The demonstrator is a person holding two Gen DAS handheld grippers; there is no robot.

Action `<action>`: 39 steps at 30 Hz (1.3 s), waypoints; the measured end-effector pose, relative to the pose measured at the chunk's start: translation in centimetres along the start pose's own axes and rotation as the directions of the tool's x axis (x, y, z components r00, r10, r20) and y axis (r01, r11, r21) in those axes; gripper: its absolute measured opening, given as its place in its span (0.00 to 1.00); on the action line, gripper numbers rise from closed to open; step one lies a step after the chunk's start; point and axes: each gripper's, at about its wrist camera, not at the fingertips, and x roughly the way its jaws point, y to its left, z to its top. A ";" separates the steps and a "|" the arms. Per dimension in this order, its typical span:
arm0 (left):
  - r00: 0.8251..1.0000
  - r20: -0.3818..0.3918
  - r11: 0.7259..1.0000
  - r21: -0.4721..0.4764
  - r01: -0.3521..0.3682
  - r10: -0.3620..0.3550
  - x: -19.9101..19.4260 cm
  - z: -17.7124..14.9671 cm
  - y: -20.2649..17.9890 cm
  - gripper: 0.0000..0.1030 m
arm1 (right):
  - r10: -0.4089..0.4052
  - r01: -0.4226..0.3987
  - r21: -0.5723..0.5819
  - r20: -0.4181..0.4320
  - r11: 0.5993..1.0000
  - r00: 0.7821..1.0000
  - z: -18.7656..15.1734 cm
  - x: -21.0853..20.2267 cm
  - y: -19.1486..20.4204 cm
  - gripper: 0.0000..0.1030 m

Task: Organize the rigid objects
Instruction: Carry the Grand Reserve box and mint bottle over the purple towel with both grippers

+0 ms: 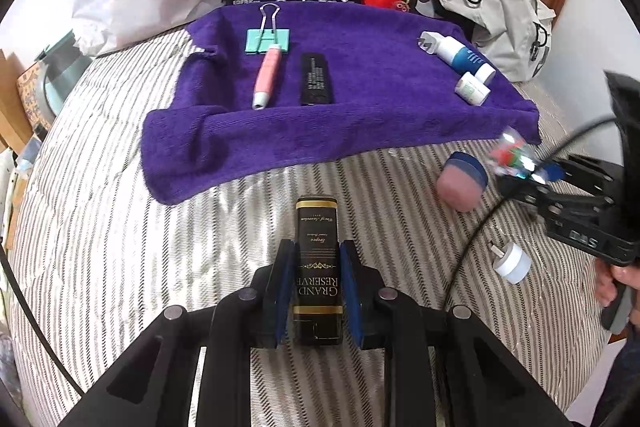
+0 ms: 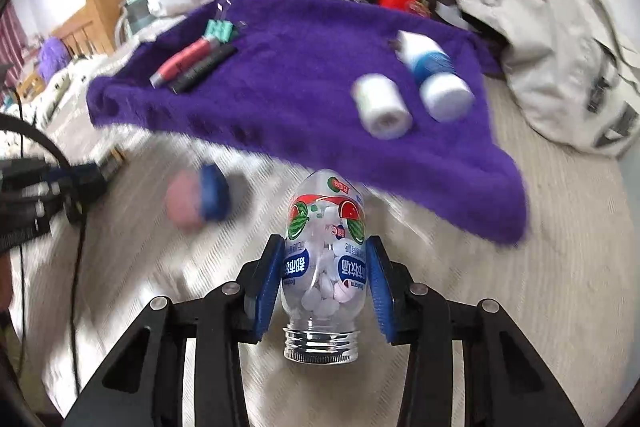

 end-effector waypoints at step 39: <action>0.998 0.043 0.998 -0.037 0.051 -0.049 -2.5 3.9 0.0 0.22 | 0.151 -0.151 0.000 0.073 0.989 0.986 2.0 -4.5 -2.1 0.40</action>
